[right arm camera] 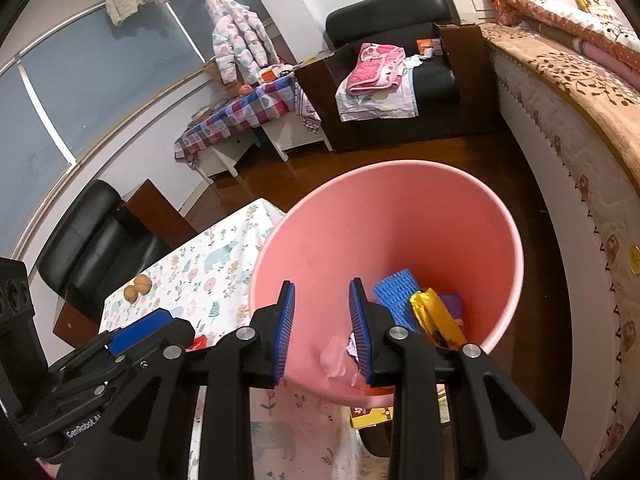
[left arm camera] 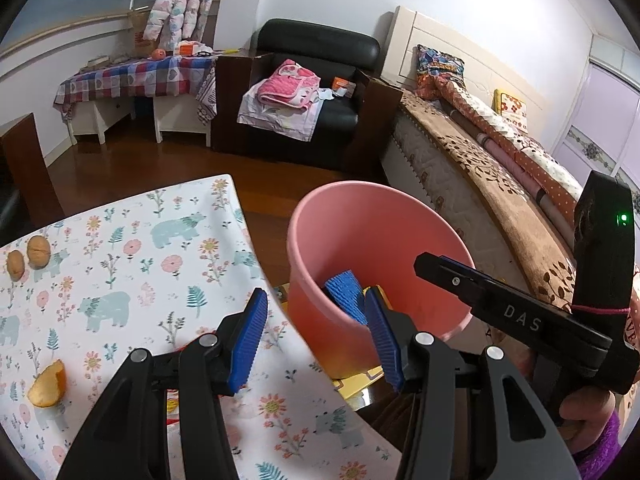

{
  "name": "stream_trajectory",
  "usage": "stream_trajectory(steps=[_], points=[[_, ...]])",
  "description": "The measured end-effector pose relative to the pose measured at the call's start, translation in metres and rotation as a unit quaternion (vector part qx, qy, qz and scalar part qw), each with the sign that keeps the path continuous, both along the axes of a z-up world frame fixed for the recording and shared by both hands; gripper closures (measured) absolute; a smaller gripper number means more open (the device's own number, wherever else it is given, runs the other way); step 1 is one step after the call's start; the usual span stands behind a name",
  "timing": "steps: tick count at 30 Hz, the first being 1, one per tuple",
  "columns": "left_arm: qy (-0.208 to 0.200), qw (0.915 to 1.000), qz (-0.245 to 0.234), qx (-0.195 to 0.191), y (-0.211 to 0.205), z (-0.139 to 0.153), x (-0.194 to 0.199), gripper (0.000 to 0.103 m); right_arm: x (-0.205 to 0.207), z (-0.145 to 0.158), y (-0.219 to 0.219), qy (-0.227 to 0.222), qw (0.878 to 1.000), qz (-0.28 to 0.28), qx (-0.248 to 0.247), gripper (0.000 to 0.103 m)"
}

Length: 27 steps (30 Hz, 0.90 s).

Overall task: Collect trash
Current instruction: 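Move the left gripper to the yellow peel while the right moves to the red snack bag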

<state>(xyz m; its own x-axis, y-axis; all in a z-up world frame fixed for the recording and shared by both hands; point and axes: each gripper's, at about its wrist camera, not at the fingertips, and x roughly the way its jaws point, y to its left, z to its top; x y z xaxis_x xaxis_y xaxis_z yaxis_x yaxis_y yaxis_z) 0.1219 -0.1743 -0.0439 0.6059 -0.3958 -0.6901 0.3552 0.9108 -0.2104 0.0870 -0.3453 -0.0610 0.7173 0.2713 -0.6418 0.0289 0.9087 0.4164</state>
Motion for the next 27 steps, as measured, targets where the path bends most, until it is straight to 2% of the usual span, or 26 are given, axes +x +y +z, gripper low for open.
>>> stream_trajectory(steps=[16, 27], points=[[-0.013, 0.9992, 0.038, 0.002, 0.056, 0.009, -0.022, 0.053, -0.017, 0.019, 0.041, -0.012, 0.999, 0.046, -0.015, 0.074], [-0.013, 0.9943, 0.103, 0.026, 0.139, 0.005, -0.035, 0.053, -0.024, 0.019, 0.067, 0.007, 0.996, 0.084, -0.008, 0.074]])
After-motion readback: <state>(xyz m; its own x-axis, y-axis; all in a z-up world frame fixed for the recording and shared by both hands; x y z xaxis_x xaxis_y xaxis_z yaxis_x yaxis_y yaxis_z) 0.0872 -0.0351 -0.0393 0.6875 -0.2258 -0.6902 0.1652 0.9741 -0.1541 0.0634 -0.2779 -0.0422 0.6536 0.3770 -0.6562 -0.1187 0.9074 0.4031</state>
